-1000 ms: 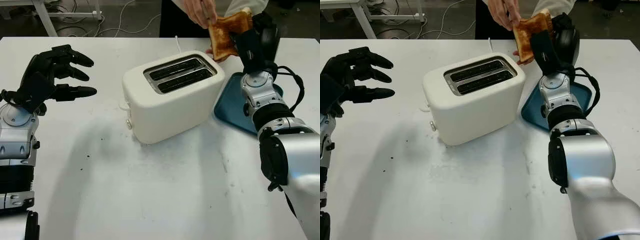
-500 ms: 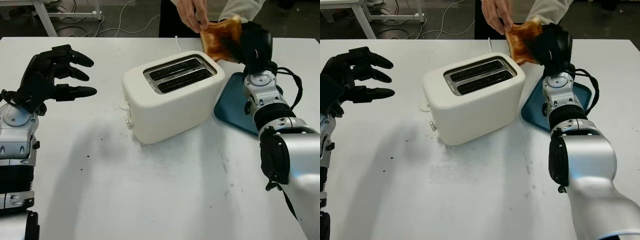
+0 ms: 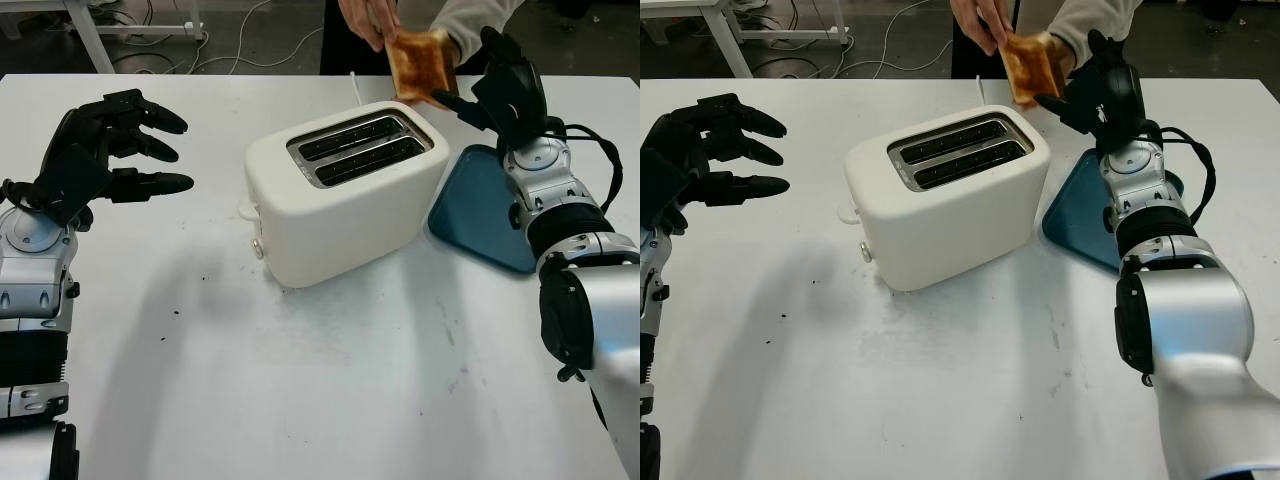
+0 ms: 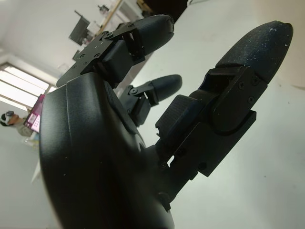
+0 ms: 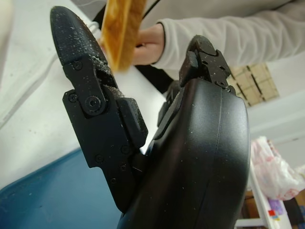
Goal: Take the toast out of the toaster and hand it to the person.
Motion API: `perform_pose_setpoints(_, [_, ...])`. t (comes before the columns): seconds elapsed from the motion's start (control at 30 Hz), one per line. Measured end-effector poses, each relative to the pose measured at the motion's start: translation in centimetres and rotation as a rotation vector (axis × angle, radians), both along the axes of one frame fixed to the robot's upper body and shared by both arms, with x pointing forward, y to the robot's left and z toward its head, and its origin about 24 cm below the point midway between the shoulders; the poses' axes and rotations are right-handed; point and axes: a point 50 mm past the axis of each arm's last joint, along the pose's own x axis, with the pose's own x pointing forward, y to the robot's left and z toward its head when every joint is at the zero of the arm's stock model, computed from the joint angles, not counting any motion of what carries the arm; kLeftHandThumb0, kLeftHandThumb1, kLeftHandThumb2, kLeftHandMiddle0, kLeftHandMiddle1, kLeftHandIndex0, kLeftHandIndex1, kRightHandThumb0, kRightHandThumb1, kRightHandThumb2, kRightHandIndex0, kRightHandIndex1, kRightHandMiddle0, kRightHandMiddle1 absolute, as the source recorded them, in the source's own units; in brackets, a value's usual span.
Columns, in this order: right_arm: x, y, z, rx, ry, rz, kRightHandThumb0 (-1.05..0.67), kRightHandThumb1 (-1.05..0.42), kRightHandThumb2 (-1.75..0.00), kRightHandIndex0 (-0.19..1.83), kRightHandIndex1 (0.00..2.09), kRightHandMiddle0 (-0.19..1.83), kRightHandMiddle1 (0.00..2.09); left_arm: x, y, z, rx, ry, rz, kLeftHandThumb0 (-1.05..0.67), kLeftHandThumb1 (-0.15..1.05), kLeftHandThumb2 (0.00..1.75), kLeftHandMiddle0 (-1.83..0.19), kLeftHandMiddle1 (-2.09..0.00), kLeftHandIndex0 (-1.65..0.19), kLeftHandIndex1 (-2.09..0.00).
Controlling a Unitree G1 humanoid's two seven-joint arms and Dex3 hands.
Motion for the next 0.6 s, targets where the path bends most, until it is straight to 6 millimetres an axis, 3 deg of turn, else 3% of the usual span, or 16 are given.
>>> perform_pose_setpoints(0.17, [-0.7, -0.9, 0.1, -0.003, -0.075, 0.015, -1.03, -0.83, -0.02, 0.00, 0.00, 0.00, 0.00, 0.0, 0.0, -0.1, 0.000, 0.002, 0.001, -1.05, 0.55, 0.00, -0.66, -1.00, -0.64, -0.92])
perform_pose_setpoints(0.3, [-2.2, -1.8, -1.0, 0.073, -0.196, 0.067, -0.87, -0.80, -0.01, 0.00, 0.00, 0.03, 0.01, -0.2, 0.0, -0.1, 0.002, 0.001, 0.001, -1.05, 0.55, 0.00, -0.66, -1.00, -0.64, -0.91])
perform_pose_setpoints(0.4, [-4.4, -1.6, -2.7, 0.153, -0.320, 0.100, -0.73, -0.87, -0.03, 0.06, 0.03, 0.10, 0.05, -0.5, 0.0, -0.1, -0.008, 0.000, 0.006, -1.05, 0.54, 0.00, -0.64, -1.04, -0.63, -0.95])
perform_pose_setpoints(0.6, [-10.0, -0.3, -6.4, 0.190, -0.359, 0.181, -0.84, -0.92, -0.15, 0.11, 0.07, 0.15, 0.06, -1.2, 0.3, -0.8, -0.075, -0.010, 0.026, -1.05, 0.53, 0.01, -0.54, -1.25, -0.53, -1.14])
